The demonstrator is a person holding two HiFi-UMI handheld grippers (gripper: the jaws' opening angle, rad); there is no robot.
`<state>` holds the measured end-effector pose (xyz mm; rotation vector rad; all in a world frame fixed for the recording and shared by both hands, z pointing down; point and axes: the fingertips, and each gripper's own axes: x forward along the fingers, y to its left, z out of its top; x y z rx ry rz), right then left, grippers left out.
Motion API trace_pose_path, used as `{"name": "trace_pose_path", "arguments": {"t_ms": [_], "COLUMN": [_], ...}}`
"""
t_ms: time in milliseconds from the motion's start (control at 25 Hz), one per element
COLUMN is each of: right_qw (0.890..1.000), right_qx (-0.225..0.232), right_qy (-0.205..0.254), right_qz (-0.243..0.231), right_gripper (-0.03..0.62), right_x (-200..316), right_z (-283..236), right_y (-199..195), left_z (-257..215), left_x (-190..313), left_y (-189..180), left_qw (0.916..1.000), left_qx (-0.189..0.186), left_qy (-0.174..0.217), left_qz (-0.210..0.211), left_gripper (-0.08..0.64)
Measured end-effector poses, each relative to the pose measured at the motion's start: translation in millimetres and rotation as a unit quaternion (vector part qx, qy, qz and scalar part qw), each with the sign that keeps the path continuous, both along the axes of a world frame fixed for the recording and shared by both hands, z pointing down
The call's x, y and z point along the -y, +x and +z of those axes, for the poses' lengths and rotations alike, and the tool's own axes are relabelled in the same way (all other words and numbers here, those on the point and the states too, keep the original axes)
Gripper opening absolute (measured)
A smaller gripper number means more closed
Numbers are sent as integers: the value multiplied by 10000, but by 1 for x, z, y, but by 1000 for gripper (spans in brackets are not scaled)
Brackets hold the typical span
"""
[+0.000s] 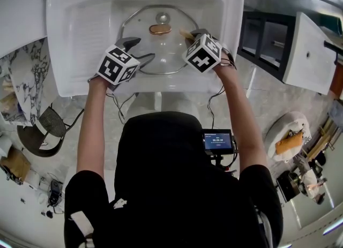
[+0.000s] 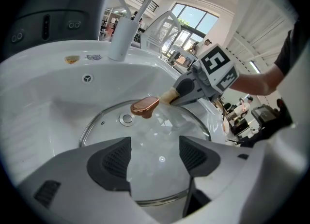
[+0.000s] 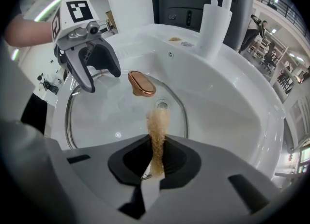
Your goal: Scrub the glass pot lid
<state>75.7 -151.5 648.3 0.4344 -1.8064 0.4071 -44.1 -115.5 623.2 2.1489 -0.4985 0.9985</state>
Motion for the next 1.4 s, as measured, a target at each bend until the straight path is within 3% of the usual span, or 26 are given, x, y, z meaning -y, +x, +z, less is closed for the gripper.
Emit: {"name": "trace_pose_path", "arguments": {"t_ms": [720, 1400], "right_qw": [9994, 9983], "right_qx": [208, 471], "right_qy": [-267, -258], "right_qz": [110, -229], "right_gripper": [12, 12], "right_x": [-4, -20], "right_z": [1, -15], "right_y": [-6, -38], "left_z": [0, -1], "left_x": [1, 1], "left_y": [0, 1], "left_qw": [10000, 9999], "left_qx": [-52, -94], "left_qy": [51, 85], "left_qz": [-44, -54], "left_gripper": [284, 284]}}
